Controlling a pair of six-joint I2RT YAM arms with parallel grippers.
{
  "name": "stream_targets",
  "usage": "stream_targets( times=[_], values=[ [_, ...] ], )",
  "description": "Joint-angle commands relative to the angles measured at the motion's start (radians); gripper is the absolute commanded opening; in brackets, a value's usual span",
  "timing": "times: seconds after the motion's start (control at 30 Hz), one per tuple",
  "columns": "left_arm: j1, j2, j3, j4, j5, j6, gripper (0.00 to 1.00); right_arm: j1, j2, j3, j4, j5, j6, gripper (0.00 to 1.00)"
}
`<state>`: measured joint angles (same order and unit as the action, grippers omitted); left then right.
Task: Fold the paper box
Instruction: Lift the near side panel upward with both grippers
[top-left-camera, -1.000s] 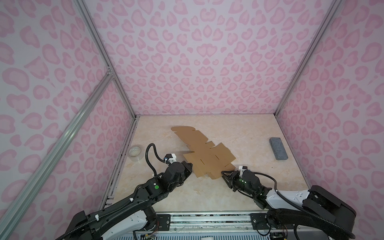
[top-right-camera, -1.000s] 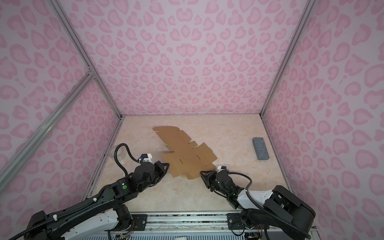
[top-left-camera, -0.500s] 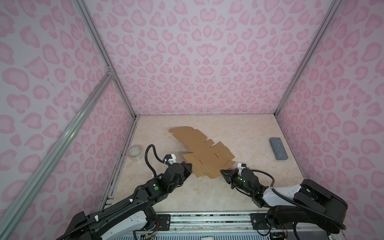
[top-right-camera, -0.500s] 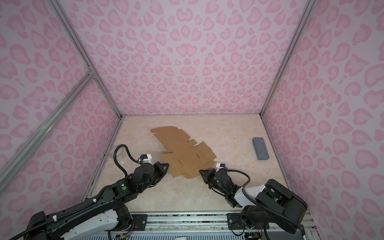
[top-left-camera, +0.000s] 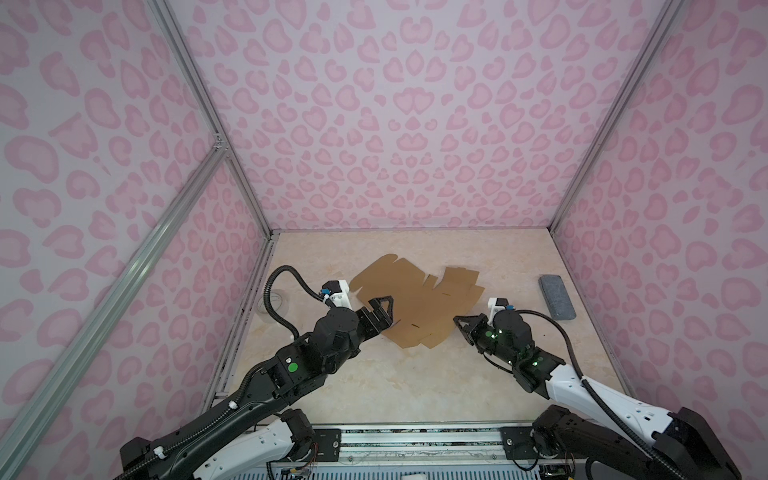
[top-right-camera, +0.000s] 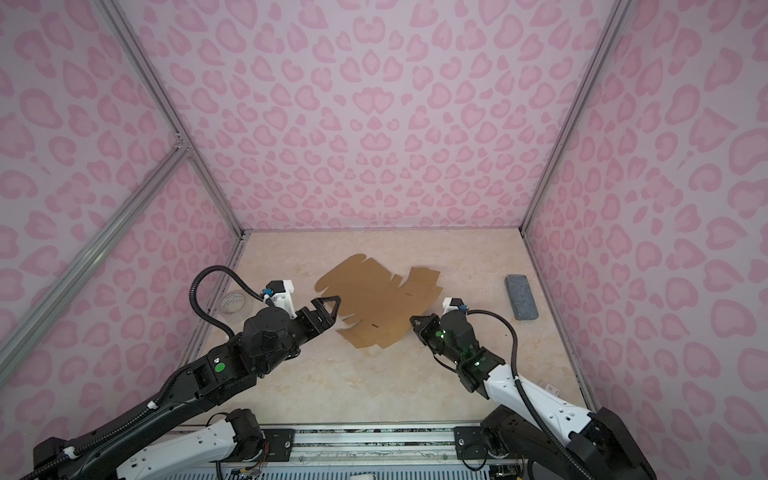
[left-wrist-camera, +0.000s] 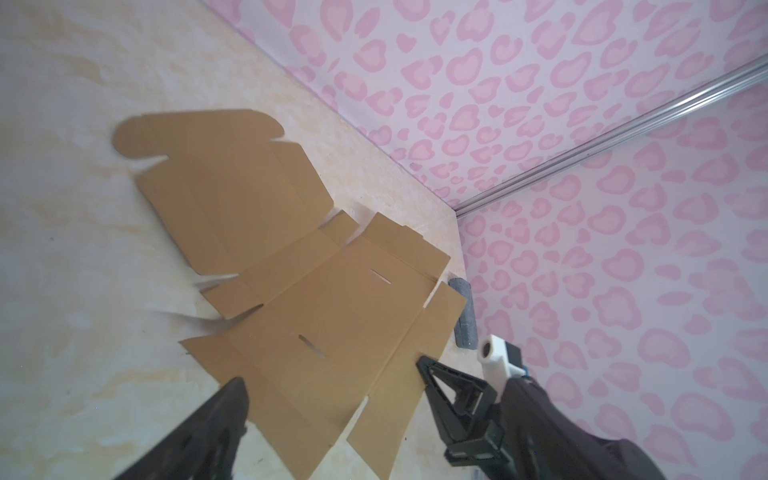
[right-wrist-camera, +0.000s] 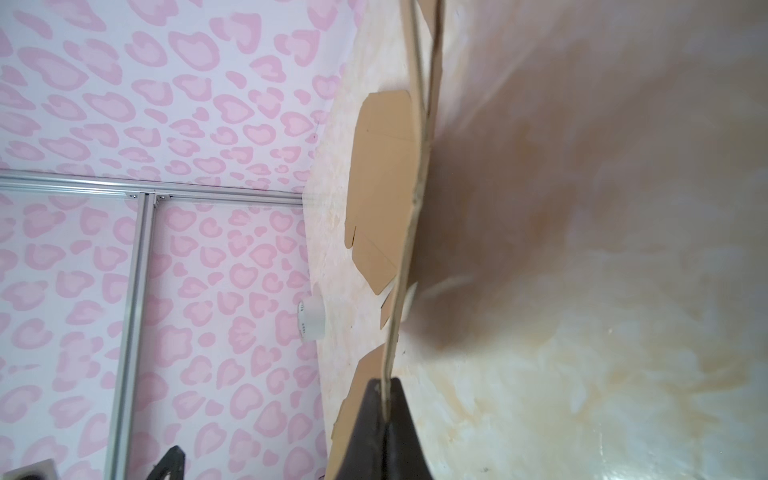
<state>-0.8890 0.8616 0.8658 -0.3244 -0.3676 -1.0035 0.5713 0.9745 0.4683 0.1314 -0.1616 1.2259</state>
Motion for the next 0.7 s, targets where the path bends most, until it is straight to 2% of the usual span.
stream_targets(
  times=[0.0, 0.07, 0.2, 0.37, 0.5, 0.6, 0.67],
  values=[
    [0.015, 0.032, 0.08, -0.125, -0.027, 0.214, 0.98, -0.054, -0.035, 0.116, -0.447, -0.031, -0.349, 0.0],
    [0.041, 0.066, 0.134, -0.139, 0.009, 0.269, 0.98, -0.105, -0.022, 0.196, -0.555, -0.101, -0.478, 0.0],
    [0.107, 0.14, 0.222, -0.131, 0.098, 0.349, 0.98, -0.113, 0.037, 0.338, -0.724, -0.166, -0.664, 0.0],
    [0.149, 0.243, 0.311, -0.059, 0.131, 0.536, 0.98, -0.108, 0.053, 0.496, -0.889, -0.167, -0.829, 0.0],
    [0.169, 0.297, 0.337, 0.029, 0.146, 0.653, 0.98, -0.061, 0.076, 0.61, -0.994, -0.08, -0.903, 0.0],
    [0.182, 0.329, 0.352, 0.078, 0.233, 0.718, 0.98, -0.05, 0.121, 0.704, -1.094, -0.027, -0.981, 0.0],
    [0.182, 0.35, 0.348, 0.118, 0.28, 0.789, 0.98, -0.027, 0.154, 0.76, -1.142, 0.048, -1.008, 0.0]
  ],
)
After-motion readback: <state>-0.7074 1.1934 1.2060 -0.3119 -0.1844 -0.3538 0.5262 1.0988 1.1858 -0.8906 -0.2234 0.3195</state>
